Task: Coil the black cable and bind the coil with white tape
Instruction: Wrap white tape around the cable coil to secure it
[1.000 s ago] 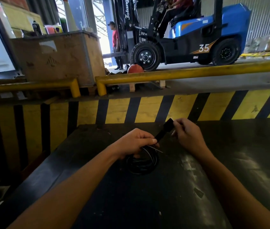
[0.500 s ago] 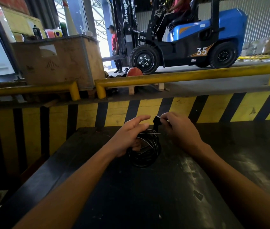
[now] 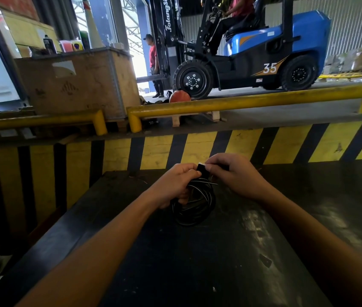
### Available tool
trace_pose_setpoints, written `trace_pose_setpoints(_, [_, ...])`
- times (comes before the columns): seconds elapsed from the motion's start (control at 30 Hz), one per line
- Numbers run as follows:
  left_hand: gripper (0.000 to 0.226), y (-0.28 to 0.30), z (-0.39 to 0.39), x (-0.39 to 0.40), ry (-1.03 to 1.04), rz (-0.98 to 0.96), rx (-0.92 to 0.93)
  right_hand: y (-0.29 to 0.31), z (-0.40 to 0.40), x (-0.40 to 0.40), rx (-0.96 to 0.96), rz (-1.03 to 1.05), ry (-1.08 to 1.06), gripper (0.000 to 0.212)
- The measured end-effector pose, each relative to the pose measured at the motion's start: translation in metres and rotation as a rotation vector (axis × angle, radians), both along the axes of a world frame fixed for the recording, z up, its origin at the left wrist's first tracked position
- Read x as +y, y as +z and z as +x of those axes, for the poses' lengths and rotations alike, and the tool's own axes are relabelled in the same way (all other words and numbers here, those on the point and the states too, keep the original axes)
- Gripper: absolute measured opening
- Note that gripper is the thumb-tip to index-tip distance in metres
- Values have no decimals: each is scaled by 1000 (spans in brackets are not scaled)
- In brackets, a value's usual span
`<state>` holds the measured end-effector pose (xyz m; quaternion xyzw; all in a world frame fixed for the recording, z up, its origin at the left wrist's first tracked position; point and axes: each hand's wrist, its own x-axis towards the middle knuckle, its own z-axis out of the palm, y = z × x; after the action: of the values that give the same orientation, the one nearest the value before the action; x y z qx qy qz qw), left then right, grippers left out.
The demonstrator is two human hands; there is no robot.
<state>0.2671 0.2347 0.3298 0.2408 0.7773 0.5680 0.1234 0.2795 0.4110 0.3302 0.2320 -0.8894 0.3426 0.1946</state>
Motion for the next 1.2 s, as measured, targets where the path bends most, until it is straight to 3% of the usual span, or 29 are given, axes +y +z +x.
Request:
trace_pose_setpoints(0.2, [16,-1,-3,1,83,24,-30,7,13,1,125,-93,-81,21])
trace_pose_setpoints(0.37, [16,0,-8,3,162,120,-58,1,33,-11,182,220,-22,33])
trace_pose_setpoints(0.57, [17,1,-8,9,204,151,-71,-11,24,-15,350,138,-85,25])
trace_pose_setpoints(0.97, [17,8,-7,3,251,154,-141,-17,21,-21,466,324,-143,36])
trace_pose_setpoints(1.2, [17,13,-3,4,218,179,-188,-10,19,-23,496,291,-135,21])
